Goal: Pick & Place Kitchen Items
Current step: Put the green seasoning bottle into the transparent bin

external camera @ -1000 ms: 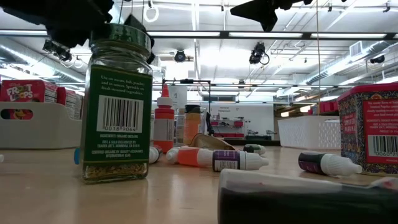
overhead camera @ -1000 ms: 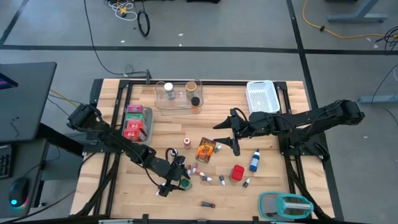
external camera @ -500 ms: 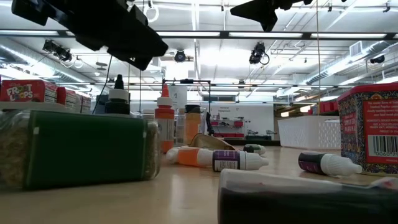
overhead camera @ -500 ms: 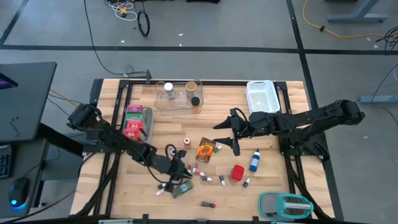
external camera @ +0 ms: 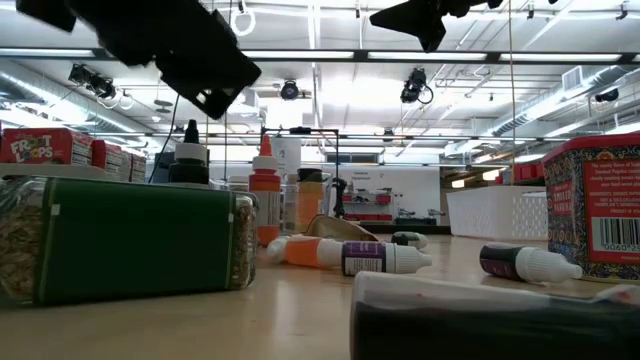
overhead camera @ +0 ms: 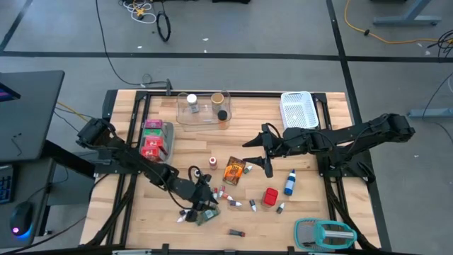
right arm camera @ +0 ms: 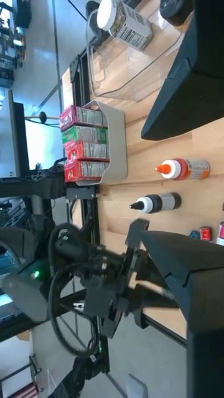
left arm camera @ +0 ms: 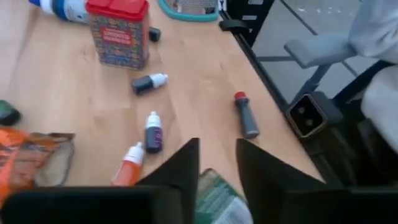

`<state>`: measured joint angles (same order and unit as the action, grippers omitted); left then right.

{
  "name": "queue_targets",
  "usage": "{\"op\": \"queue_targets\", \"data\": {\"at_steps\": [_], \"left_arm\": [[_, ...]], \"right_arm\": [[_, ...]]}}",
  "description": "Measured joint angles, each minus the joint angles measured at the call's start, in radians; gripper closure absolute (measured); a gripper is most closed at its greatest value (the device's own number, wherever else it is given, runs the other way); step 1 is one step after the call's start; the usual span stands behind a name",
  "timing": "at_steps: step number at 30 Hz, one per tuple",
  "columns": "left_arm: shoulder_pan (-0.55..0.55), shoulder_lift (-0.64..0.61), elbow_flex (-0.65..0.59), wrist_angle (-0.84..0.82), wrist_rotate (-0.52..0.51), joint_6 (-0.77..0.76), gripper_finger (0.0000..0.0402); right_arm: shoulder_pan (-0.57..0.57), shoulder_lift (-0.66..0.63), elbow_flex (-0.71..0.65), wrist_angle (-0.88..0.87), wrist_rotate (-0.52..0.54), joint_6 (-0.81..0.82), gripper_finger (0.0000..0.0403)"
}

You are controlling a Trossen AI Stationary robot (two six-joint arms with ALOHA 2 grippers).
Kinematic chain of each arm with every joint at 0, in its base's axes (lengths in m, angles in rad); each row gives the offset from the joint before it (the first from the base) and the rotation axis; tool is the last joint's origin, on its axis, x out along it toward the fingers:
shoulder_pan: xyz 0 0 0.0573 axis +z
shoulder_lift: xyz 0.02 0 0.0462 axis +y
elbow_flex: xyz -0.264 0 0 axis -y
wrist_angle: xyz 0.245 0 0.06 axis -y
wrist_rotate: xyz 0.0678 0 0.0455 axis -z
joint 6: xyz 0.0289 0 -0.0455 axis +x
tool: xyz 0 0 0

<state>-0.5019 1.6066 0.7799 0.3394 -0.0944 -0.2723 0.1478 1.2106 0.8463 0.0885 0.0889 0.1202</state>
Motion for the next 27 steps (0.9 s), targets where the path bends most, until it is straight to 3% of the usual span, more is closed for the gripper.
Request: {"op": "queue_targets", "data": {"at_steps": [3,7,11,17,27], "left_arm": [[-0.022,0.0,0.075,-0.146,-0.024,-0.064,0.0238],[-0.07,0.0,0.218,-0.435,-0.143,-0.137,0.0192],[-0.114,0.0,0.314,-0.645,-0.255,-0.379,0.0161],[-0.17,0.02,0.324,-0.654,-0.257,-0.7,0.0142],[-0.228,0.184,0.324,-0.678,-0.164,-0.912,0.0141]], "right_arm": [[0.0,0.0,0.0,0.006,0.0,-0.018,0.0142],[0.0,0.0,0.0,0.024,0.001,-0.08,0.0142],[0.0,0.0,0.0,0.045,0.001,-0.136,0.0142],[0.0,0.0,0.0,0.065,0.004,-0.24,0.0142],[0.0,0.0,0.0,0.189,0.007,-0.473,0.0142]]}}
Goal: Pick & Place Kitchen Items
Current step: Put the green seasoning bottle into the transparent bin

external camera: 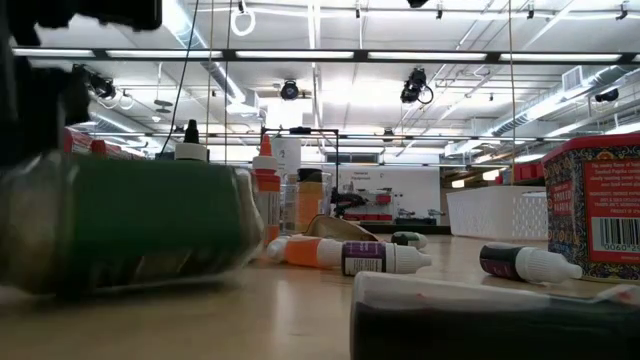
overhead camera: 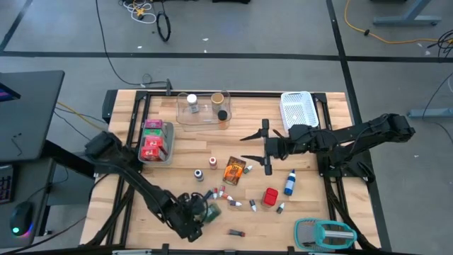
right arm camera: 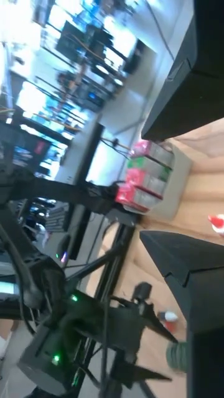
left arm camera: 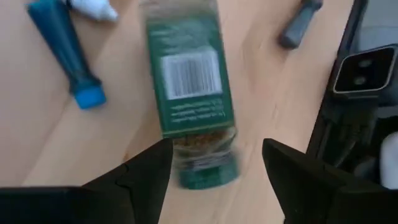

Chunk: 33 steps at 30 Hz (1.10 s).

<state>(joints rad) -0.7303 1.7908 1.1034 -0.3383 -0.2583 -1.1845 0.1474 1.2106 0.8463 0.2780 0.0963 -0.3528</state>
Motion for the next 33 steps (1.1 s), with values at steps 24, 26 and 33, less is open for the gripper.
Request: {"op": "queue_targets", "data": {"at_steps": [24,26,33], "left_arm": [[0.041,0.09,-0.005,-0.039,-0.086,0.019,0.0183],[0.046,0.066,-0.006,-0.047,-0.086,0.03,0.0183],[0.062,-0.09,-0.004,-0.063,-0.142,0.136,0.0182]], "right_arm": [[0.0,0.0,0.0,0.02,0.0,-0.021,0.0142],[0.0,0.0,0.0,0.019,0.0,-0.019,0.0142],[0.0,0.0,0.0,0.013,0.0,0.023,0.0142]]}}
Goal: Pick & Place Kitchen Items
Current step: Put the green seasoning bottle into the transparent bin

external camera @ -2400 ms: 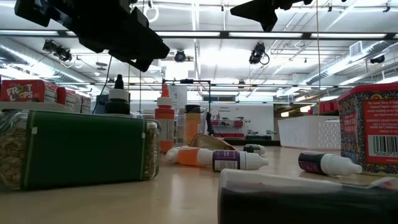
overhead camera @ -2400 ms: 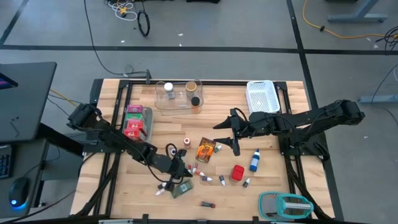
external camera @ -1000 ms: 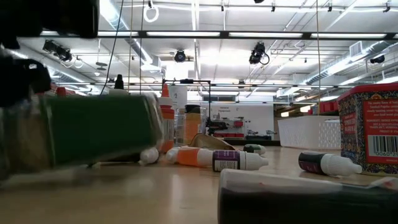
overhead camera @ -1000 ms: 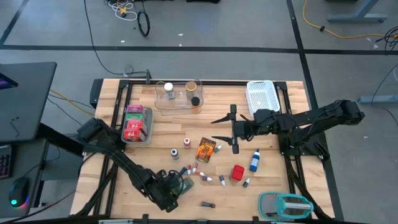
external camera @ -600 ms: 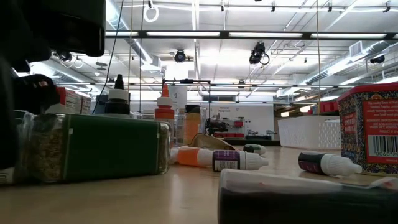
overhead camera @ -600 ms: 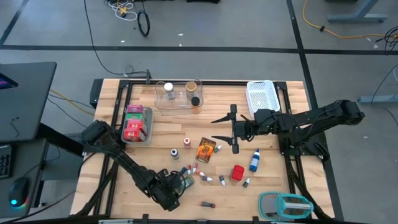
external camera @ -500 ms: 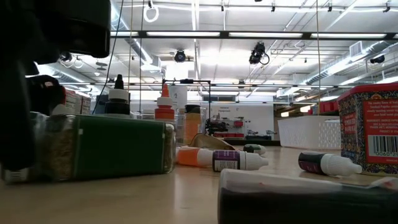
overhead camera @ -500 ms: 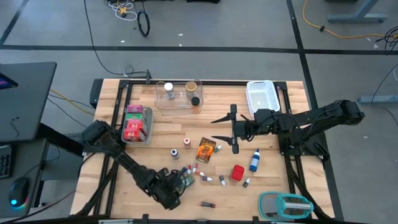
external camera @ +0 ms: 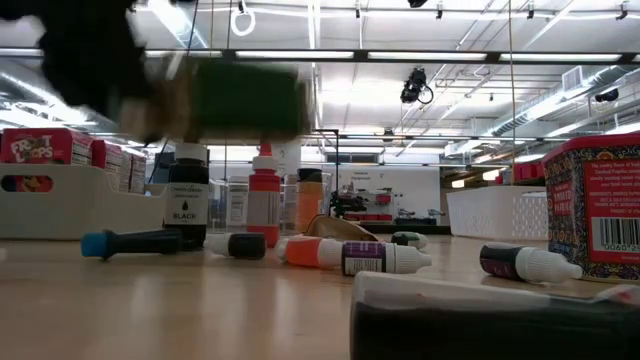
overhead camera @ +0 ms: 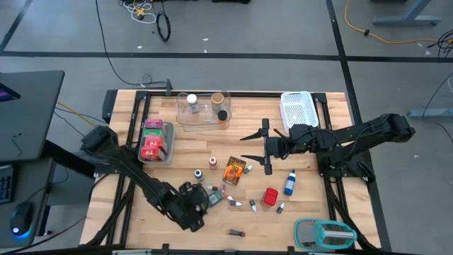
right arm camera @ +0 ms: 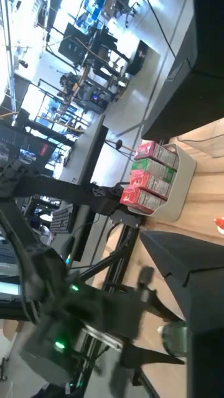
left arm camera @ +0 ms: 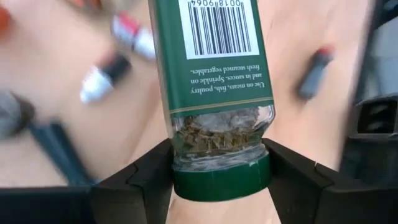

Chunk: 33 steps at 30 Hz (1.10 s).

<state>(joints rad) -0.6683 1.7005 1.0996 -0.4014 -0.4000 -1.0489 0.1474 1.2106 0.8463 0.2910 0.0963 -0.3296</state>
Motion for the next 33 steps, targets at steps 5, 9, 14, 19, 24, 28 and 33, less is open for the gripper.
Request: {"op": "queue_targets", "data": {"at_steps": [5,9,14,19,24,28,33], "left_arm": [[0.043,-0.158,0.001,-0.114,-0.11,0.1,0.0182],[0.116,-0.295,0.002,-0.15,-0.159,0.145,0.0182],[0.292,-0.443,0.002,-0.321,-0.041,0.146,0.0181],[0.578,-0.503,0.002,-0.474,0.079,0.137,0.0181],[0.875,-0.48,0.002,-0.471,0.306,0.298,0.018],[1.065,-0.408,0.002,-0.453,0.409,0.411,0.018],[1.24,-0.278,0.002,-0.439,0.705,0.471,0.018]], "right_arm": [[0.0,0.0,0.0,0.0,0.0,0.043,0.0142],[0.0,0.0,0.0,-0.001,0.0,0.082,0.0142],[0.0,0.0,0.0,-0.006,0.0,0.132,0.0142],[0.0,0.0,0.0,-0.008,0.0,0.17,0.0142],[0.0,0.0,0.0,-0.016,0.0,0.195,0.0142],[0.0,0.0,0.0,-0.024,0.0,0.199,0.0142],[0.0,0.0,0.0,-0.026,0.0,0.198,0.0142]]}}
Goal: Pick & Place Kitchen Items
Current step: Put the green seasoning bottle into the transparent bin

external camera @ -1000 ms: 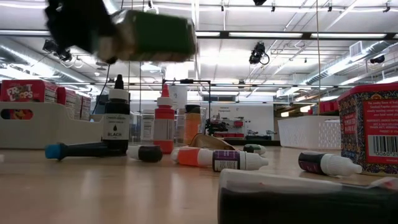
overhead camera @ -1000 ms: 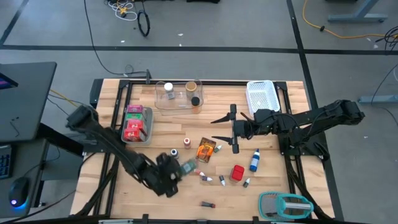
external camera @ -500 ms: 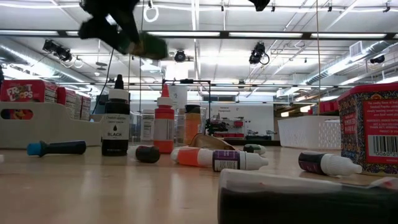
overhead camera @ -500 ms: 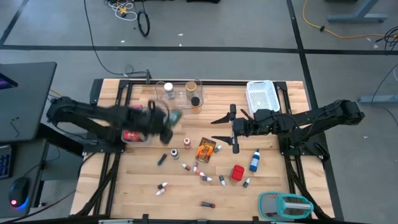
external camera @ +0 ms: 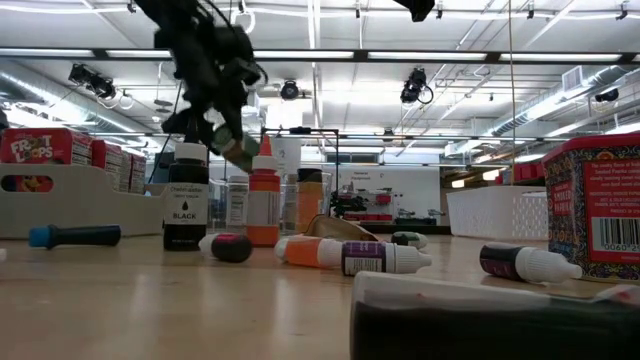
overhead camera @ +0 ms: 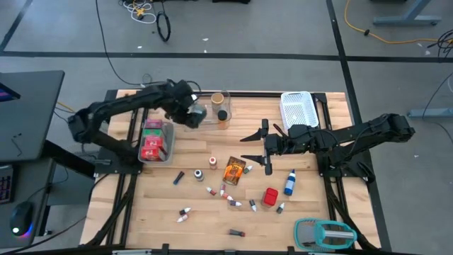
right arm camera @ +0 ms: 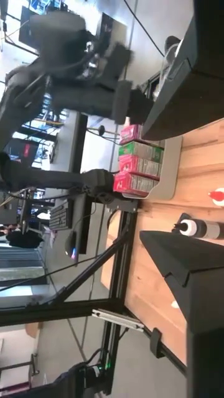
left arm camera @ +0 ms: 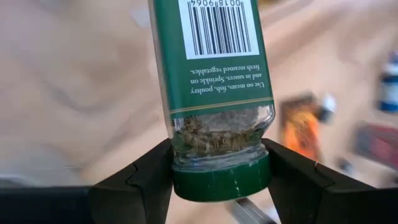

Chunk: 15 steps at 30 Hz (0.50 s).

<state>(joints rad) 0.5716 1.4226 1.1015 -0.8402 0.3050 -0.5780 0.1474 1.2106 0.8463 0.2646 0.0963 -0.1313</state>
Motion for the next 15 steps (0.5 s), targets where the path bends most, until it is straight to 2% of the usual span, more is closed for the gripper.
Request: {"op": "queue_targets", "data": {"at_steps": [3,7,11,15], "left_arm": [[0.07,0.081,0.0,0.004,0.144,0.03,0.018],[0.141,0.172,0.001,0.001,0.202,0.036,0.018],[0.201,0.215,0.003,-0.008,0.329,0.034,0.018],[0.248,0.216,0.002,-0.02,0.42,-0.062,0.018]], "right_arm": [[0.0,0.0,0.0,0.0,0.0,0.0,0.0142],[0.0,0.0,0.0,0.0,0.0,-0.008,0.0142],[0.0,0.0,0.0,0.001,0.0,-0.011,0.0142],[0.0,0.0,0.0,0.006,0.0,-0.012,0.0142]]}}
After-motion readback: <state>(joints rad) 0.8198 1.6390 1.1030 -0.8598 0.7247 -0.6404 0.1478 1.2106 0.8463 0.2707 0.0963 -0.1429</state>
